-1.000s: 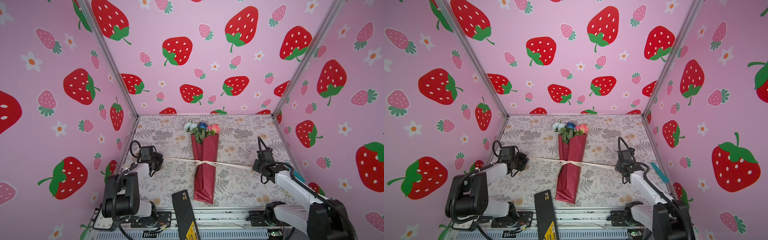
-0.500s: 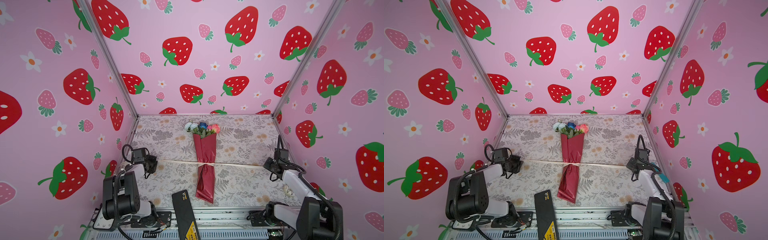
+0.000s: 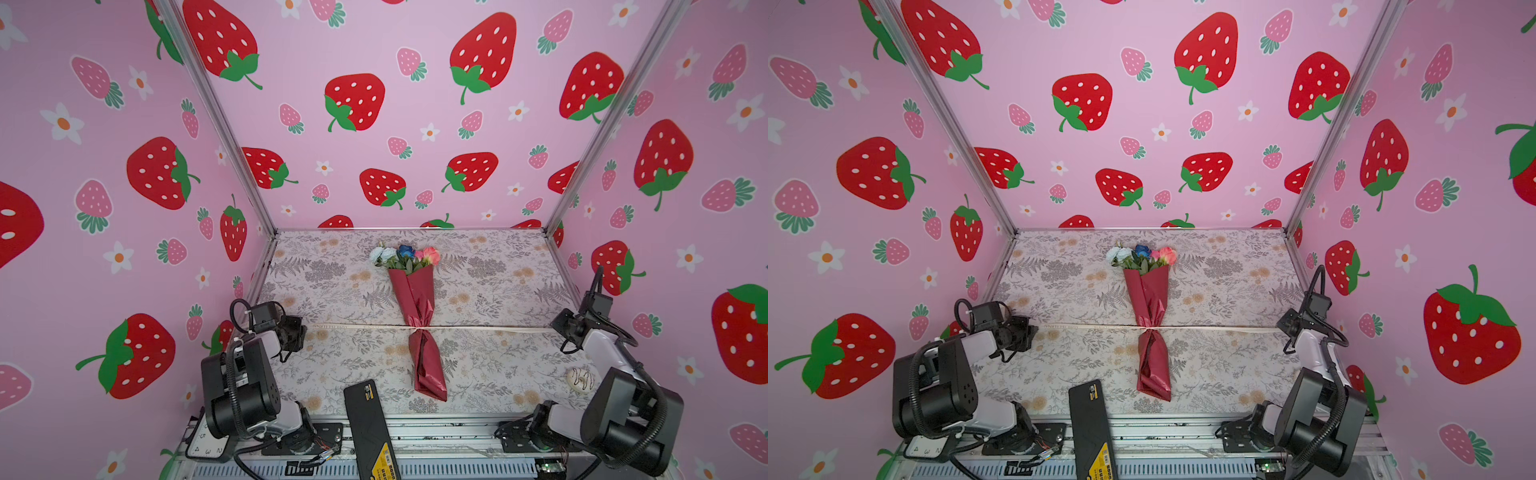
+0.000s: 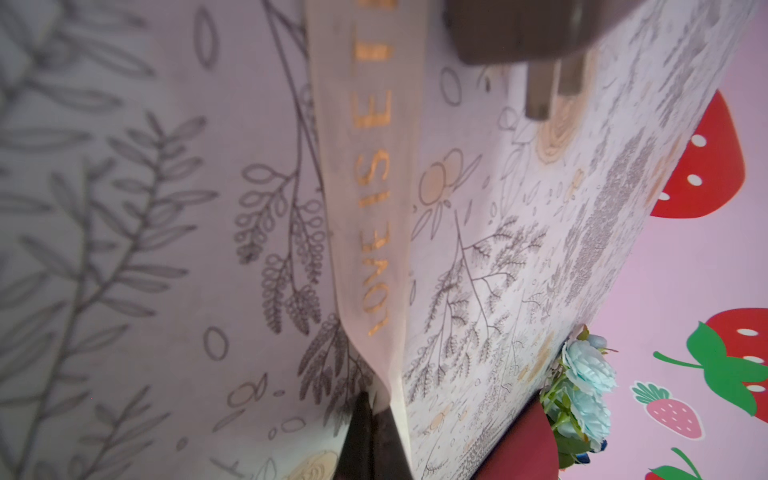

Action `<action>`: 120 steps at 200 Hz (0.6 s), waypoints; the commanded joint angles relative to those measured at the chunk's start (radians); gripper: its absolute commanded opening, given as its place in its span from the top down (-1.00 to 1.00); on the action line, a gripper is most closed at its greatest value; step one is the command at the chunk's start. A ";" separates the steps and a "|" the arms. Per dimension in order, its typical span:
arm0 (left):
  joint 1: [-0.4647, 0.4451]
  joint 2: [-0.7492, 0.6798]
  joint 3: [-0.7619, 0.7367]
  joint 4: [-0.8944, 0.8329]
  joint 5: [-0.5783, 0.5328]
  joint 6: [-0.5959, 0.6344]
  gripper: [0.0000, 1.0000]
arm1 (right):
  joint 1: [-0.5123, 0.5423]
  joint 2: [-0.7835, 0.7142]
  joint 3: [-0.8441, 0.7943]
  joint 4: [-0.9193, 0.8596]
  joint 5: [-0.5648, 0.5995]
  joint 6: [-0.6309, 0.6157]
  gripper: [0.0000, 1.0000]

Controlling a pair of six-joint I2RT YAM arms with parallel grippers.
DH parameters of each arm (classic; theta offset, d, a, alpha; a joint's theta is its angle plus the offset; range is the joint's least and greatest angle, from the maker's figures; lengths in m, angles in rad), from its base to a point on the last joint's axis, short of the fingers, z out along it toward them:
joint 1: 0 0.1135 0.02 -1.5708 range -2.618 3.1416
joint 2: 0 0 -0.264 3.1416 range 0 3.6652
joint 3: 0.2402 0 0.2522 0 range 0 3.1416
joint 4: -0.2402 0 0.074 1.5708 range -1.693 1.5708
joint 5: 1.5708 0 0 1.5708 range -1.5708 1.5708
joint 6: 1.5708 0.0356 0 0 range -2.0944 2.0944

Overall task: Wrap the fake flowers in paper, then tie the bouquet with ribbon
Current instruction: 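Pull both ribbon ends apart toward the table edges to tighten the knot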

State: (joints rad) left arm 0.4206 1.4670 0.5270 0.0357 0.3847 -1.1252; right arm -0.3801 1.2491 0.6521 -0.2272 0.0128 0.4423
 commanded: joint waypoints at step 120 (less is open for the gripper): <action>-0.149 -0.316 0.033 -0.211 -0.091 0.042 -0.35 | 0.083 -0.087 -0.083 0.078 -0.040 -0.047 1.00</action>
State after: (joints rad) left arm 0.3080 1.2491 0.5167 -0.0467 0.3264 -1.0924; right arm -0.3096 1.1950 0.5850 -0.1524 -0.0486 0.4129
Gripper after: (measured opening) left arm 0.630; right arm 0.041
